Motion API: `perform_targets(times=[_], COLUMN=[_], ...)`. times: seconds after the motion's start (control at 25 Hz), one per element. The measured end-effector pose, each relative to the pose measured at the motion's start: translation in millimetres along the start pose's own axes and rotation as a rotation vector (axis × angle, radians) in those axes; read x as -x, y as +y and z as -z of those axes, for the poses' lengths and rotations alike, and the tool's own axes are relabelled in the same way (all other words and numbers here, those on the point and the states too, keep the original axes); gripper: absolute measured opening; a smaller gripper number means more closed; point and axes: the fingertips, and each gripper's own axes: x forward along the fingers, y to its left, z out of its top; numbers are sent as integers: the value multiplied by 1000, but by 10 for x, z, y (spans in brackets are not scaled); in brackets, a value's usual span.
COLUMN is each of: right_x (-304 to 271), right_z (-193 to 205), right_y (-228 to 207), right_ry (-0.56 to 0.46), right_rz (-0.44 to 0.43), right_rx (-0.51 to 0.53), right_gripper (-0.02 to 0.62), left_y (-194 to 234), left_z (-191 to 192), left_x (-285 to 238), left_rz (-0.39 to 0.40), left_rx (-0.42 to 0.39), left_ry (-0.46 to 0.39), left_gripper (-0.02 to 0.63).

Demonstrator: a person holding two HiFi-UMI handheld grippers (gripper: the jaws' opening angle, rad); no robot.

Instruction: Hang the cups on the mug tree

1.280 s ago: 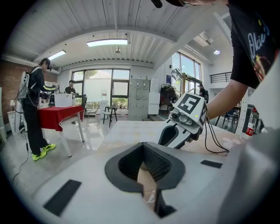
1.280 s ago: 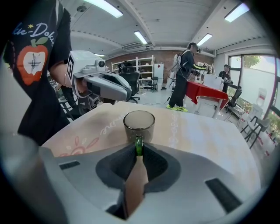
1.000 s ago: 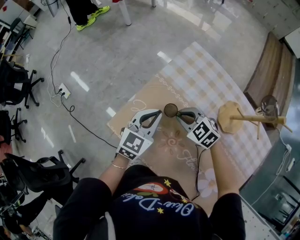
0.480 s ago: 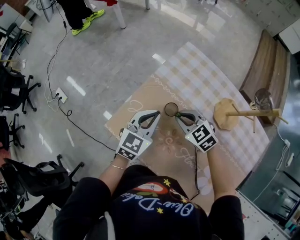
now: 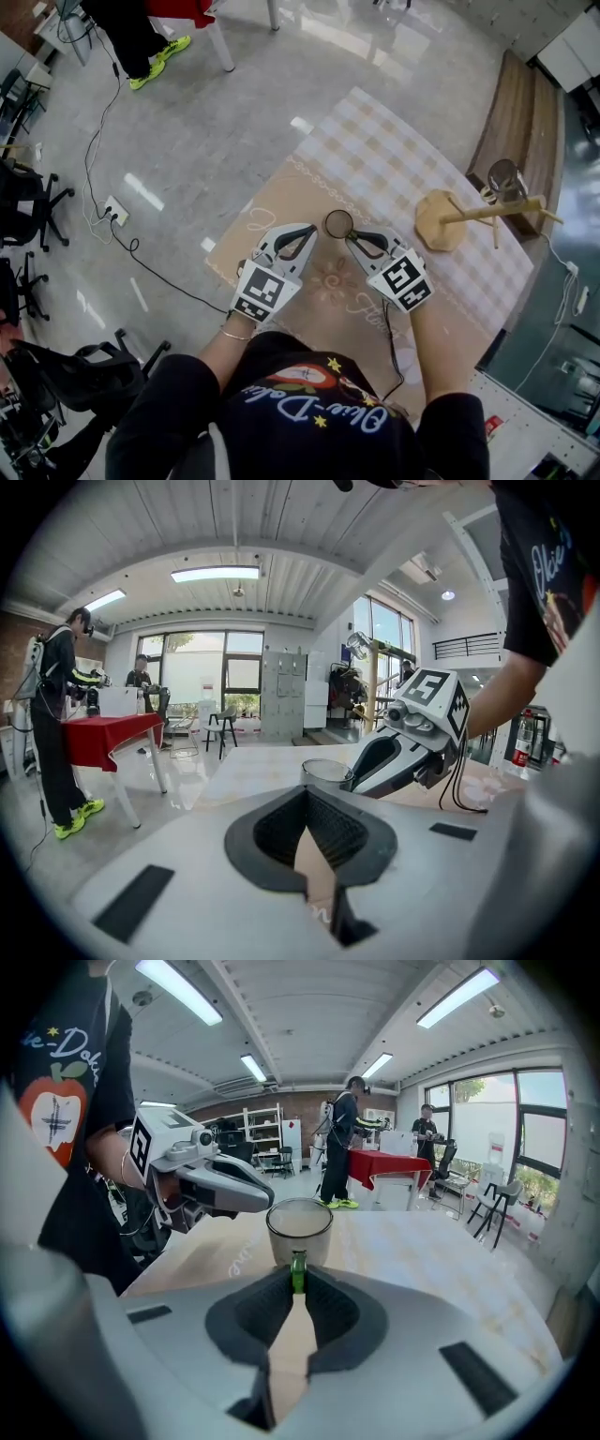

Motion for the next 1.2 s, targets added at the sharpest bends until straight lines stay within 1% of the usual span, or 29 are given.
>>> perform_targets(times=[0.44,0.92,1.2], right_x=[263,568,737], right_z=[-41,-91,-70], right_y=[34,5,-53], right_ry=[-36,-83,-93], right_rz=[68,176,245], right_rx=[-46,-101,-129], right_gripper=[44,44,44], left_y=[-158,-360,-473], left_z=[-126,-305,-424], left_x=[-86,-245,-352], left_rz=[77,173,231], left_rx=[-50,-99,-126], left_ry=[-15,-45,-64], left_gripper=[8,8,8])
